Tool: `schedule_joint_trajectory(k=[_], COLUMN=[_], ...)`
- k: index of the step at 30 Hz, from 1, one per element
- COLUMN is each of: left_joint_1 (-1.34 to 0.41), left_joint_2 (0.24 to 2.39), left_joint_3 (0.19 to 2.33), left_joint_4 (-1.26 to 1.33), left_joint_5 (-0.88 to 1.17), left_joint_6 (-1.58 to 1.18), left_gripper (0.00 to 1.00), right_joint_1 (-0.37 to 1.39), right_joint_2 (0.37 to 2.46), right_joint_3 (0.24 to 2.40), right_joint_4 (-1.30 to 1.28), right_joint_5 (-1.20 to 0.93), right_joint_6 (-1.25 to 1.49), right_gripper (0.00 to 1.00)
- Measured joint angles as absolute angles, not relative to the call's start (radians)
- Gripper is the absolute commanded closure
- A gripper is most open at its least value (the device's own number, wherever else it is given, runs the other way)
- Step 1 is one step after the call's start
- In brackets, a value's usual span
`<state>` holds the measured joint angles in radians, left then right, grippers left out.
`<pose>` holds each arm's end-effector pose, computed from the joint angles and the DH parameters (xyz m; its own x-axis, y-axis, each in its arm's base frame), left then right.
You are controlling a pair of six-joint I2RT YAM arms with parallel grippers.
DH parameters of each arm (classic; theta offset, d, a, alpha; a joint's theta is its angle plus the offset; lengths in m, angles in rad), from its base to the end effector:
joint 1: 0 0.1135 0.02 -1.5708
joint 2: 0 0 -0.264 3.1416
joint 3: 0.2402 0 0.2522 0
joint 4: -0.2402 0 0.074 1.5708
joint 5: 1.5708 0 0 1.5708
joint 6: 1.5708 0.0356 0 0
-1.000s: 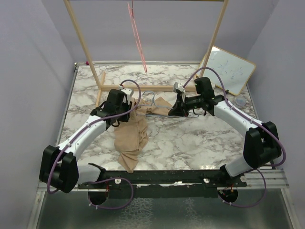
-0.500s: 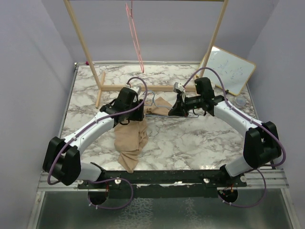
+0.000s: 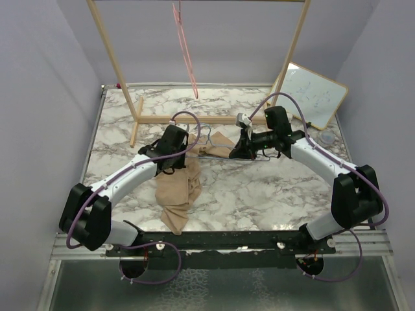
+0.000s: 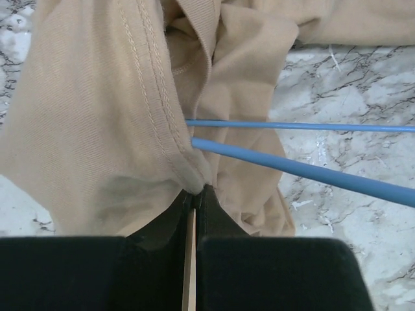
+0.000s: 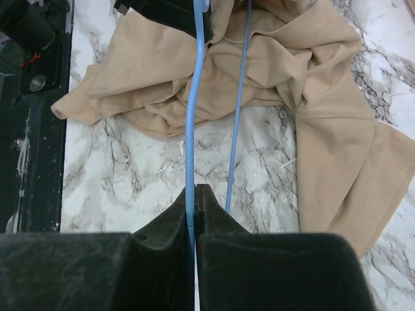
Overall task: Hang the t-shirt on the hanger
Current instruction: Pick up the T-shirt from the center of the board.
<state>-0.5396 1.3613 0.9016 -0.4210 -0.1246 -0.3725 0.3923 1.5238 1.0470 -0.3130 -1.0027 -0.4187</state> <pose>0.2432 -0.1405 0.2325 -0.7771 0.0445 -0.6278 0.1709 0.9749 -0.1424 0.2827 0.1494 0.2519 -0.2930 -0.3580 -0.8866 -0.9557 0.1366 0.2607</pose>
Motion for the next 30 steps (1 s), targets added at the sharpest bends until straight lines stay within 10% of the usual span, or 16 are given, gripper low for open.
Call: schedule_joint_trajectory(k=[30], left_joint_1=[-0.215], left_joint_2=[0.917], left_joint_3=[0.903], left_joint_4=[-0.936], left_joint_5=[0.009], left_joint_6=[1.032], left_gripper=[1.0], right_joint_1=[0.392], right_joint_2=[1.496], right_joint_3=[1.081], right_joint_4=[-0.427], right_joint_5=[-0.866], right_joint_6=[-0.472], right_gripper=[0.99])
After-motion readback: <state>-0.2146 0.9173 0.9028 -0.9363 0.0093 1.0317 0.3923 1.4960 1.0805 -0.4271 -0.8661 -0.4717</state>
